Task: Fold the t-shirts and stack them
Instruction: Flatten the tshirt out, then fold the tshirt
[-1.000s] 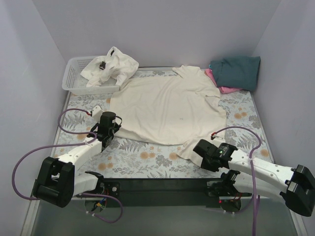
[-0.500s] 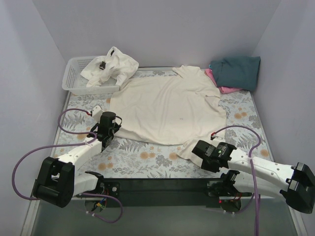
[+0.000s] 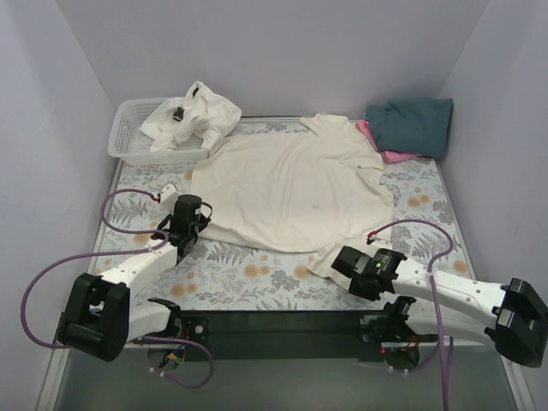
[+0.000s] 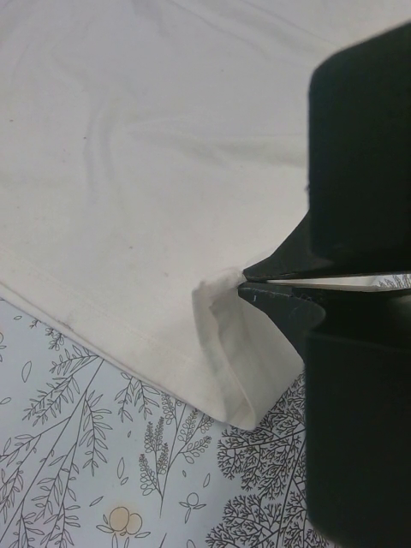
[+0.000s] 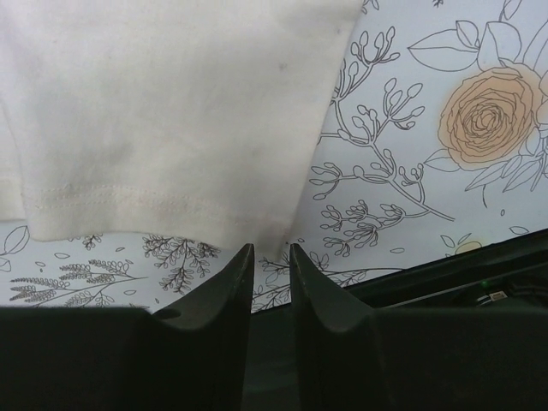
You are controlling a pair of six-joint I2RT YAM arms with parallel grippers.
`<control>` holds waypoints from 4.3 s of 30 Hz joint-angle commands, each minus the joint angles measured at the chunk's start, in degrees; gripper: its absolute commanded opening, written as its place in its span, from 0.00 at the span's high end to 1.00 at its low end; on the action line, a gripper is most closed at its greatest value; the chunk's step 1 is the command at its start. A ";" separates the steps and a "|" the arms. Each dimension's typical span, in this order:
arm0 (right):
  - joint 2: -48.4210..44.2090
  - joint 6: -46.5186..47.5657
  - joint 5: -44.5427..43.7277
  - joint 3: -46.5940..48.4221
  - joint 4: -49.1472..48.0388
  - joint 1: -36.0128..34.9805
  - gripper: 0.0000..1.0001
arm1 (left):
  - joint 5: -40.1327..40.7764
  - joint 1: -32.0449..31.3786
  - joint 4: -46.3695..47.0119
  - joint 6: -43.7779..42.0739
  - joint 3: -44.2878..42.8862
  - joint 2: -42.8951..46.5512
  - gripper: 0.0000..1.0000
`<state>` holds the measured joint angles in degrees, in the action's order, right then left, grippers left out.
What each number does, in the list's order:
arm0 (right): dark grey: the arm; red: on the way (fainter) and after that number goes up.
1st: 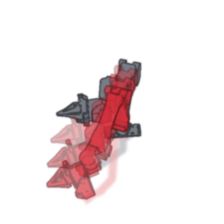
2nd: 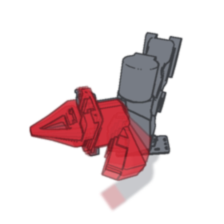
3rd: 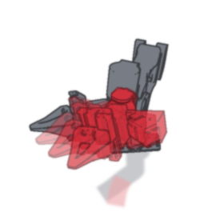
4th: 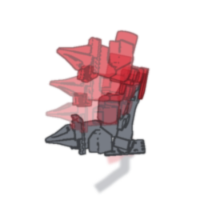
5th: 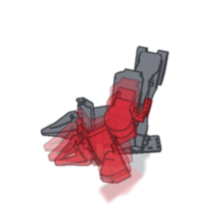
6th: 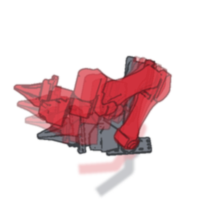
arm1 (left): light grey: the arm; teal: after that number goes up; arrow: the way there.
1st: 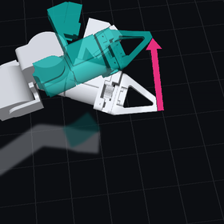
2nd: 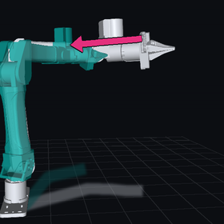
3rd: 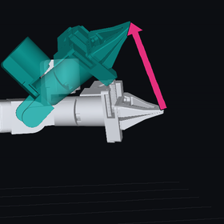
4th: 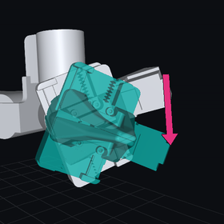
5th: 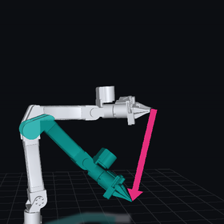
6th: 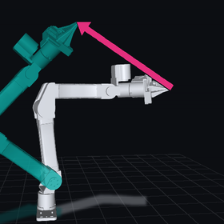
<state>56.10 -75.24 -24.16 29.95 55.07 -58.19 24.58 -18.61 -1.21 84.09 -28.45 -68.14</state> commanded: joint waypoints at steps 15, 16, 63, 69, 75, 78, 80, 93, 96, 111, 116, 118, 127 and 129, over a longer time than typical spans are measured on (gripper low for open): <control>-0.02 -3.68 -0.27 -3.06 -2.42 -0.87 0.87 | 0.65 -0.20 0.86 -0.95 0.67 0.38 1.00; 0.33 -3.60 -0.44 -2.89 -2.34 -0.87 0.90 | 0.65 -0.20 0.86 -0.95 0.67 0.38 1.00; 1.04 48.88 5.76 6.26 -41.64 26.38 0.86 | 1.00 0.86 1.48 -9.74 -17.96 -14.75 1.00; -3.44 39.59 8.01 2.83 -28.55 19.89 0.54 | -0.23 0.86 -0.19 -9.74 -14.71 -10.97 1.00; -5.82 30.69 8.16 -0.59 -20.53 13.02 0.40 | -1.02 0.86 -0.02 -9.21 -12.33 -9.73 1.00; -6.35 24.39 6.34 -1.48 -17.90 8.81 0.42 | -2.43 0.86 -0.28 -9.30 -12.69 -10.26 1.00; -6.35 20.59 3.96 -0.87 -12.81 4.70 0.43 | -3.22 0.86 -0.11 -8.95 -12.42 -10.44 1.00; -4.07 10.21 -2.20 -3.67 -7.34 1.07 0.43 | -5.15 0.86 0.07 -8.24 -11.90 -10.61 1.00; -2.57 9.94 -2.82 -4.11 -8.31 1.07 0.43 | -4.98 0.86 0.07 -8.42 -11.81 -10.52 1.00; -1.25 10.38 -1.32 -6.49 -12.62 1.07 0.96 | -5.59 0.86 -0.11 -8.42 -11.81 -9.91 1.00; -0.03 13.70 -6.67 -0.97 -12.79 1.07 0.99 | -5.24 0.95 -0.02 -8.42 -11.81 -10.08 1.00; 1.20 15.29 -10.89 1.59 -12.97 1.33 0.99 | -4.80 0.94 -0.10 -8.60 -11.98 -10.17 1.00; 1.12 32.16 -19.26 4.33 -30.09 8.79 0.99 | -1.99 0.86 0.77 -9.30 -14.79 -12.45 1.00; 1.73 36.21 -19.69 4.15 -35.26 9.67 0.99 | -1.99 0.86 0.86 -9.39 -15.93 -12.72 1.00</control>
<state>58.02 -47.18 -39.79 33.80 30.85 -50.11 20.64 -18.06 -1.26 75.59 -41.54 -80.79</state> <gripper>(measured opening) 0.021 0.016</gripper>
